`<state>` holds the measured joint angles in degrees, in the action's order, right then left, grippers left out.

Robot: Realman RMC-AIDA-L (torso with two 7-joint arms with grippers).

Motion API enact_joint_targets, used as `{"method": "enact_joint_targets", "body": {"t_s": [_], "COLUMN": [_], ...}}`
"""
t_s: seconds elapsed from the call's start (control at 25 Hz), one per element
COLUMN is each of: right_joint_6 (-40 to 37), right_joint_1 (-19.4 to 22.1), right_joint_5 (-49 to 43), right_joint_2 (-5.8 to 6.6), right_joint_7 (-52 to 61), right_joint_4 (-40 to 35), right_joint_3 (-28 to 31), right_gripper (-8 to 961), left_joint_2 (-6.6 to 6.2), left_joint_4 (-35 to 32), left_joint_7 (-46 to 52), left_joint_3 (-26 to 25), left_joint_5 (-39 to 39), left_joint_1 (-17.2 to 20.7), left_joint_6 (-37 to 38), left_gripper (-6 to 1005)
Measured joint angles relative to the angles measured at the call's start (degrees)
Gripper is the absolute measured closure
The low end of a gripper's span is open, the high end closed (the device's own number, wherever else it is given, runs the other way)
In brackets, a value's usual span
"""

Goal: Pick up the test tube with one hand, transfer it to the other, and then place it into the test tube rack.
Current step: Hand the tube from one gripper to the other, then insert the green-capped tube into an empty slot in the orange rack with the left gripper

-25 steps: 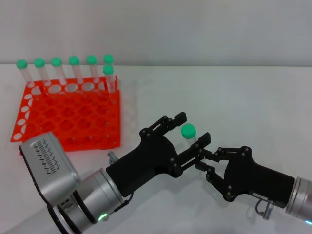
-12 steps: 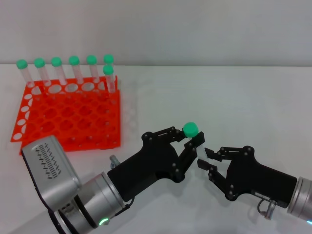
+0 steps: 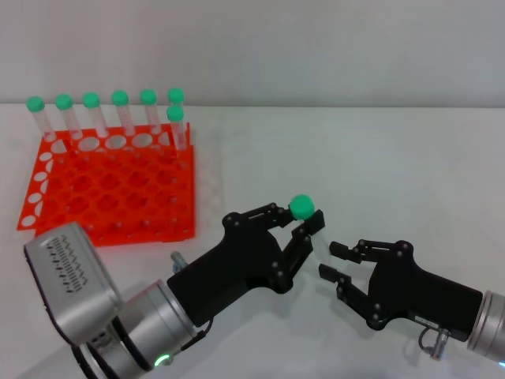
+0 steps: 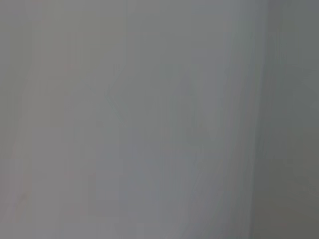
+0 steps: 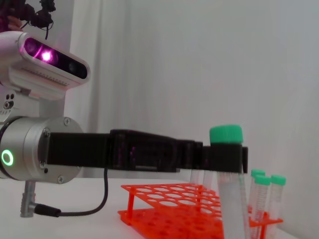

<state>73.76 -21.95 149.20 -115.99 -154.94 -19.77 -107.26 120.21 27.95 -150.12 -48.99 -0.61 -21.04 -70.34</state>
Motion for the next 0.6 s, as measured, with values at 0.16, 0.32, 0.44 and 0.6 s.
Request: {"method": "enact_joint_targets", "body": {"t_s": [0.16, 0.32, 0.44, 0.6], "right_joint_6": [-0.56, -2.73, -3.78, -3.45], "right_joint_1": [0.32, 1.77, 3.19, 4.37], "right_joint_5": [0.19, 0.34, 0.4, 0.4], "right_joint_2": [-0.13, -0.03, -0.01, 0.03], "right_joint_7": [0.06, 0.07, -0.1, -0.13], "right_joint_4": [0.31, 0.45, 1.01, 1.98], "right_joint_3": [0.43, 3.27, 7.47, 14.91], "right_gripper": [617, 610, 523, 350], "left_joint_2": [-0.23, -0.66, -0.76, -0.8], "left_joint_4": [-0.33, -3.07, -5.73, -8.51], "left_joint_7": [-0.69, -5.45, -7.22, -7.39], "left_joint_3": [-0.25, -1.79, -6.76, -15.01], "left_joint_5": [-2.81, -8.39, -10.97, -12.29], "left_joint_1": [1.15, 3.07, 5.29, 6.44], "left_joint_6": [-1.72, -4.97, -8.23, -9.58], "left_gripper": [793, 793, 794, 794]}}
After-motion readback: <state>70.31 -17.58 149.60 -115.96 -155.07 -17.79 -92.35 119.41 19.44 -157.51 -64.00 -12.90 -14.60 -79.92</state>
